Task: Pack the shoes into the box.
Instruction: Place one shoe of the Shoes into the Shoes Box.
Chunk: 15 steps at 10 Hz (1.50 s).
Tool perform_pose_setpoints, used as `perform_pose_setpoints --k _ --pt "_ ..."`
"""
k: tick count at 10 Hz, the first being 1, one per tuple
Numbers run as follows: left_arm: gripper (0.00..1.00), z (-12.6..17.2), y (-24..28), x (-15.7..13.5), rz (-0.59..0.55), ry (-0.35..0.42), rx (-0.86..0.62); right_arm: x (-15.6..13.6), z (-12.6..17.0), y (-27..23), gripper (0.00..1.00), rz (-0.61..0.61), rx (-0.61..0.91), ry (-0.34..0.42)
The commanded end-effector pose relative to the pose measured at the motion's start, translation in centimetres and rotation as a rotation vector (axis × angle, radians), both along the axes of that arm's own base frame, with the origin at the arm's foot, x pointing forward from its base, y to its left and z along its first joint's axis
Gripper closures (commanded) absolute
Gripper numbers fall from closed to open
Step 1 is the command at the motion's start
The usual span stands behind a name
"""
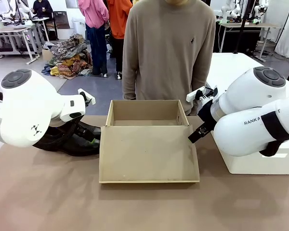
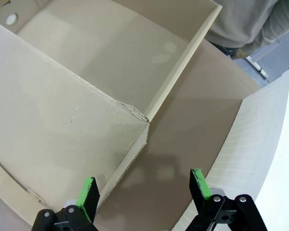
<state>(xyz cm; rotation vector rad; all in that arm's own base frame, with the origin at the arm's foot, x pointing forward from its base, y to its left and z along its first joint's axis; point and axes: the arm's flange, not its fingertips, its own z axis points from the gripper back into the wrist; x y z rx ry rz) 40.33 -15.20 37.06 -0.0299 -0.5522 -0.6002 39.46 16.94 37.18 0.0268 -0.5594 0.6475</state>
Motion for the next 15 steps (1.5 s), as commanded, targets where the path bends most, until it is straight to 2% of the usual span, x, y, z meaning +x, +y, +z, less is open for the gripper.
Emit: perform_pose_setpoints --k 1,2,7,10,12,14,15 --pt "0.0 0.0 0.0 0.0 0.0 0.0 0.0 0.0 0.0 0.0 0.0 -0.001 0.001 0.0" --pt "0.0 0.0 0.0 0.0 0.0 0.0 0.0 0.0 0.0 0.0 0.0 0.0 0.0 0.0" --pt "0.0 6.9 -0.2 -0.9 -0.047 -0.033 0.028 -0.2 7.0 -1.5 0.0 0.036 0.079 0.065" --pt "0.0 11.3 -0.2 -1.7 -0.082 -0.044 0.04 -0.8 10.0 -1.9 0.0 0.068 0.067 0.051" --pt "0.0 12.5 -0.2 -2.1 -0.11 -0.041 0.052 -1.1 10.9 -2.3 0.0 0.096 0.083 0.05" --pt "0.0 12.9 0.3 -2.1 -0.211 -0.057 0.027 -1.7 11.8 -3.6 0.0 0.163 0.125 0.019" --pt "0.0 13.6 1.0 -2.0 -0.312 -0.095 -0.01 -2.0 12.8 -4.6 0.0 0.211 0.169 -0.012"
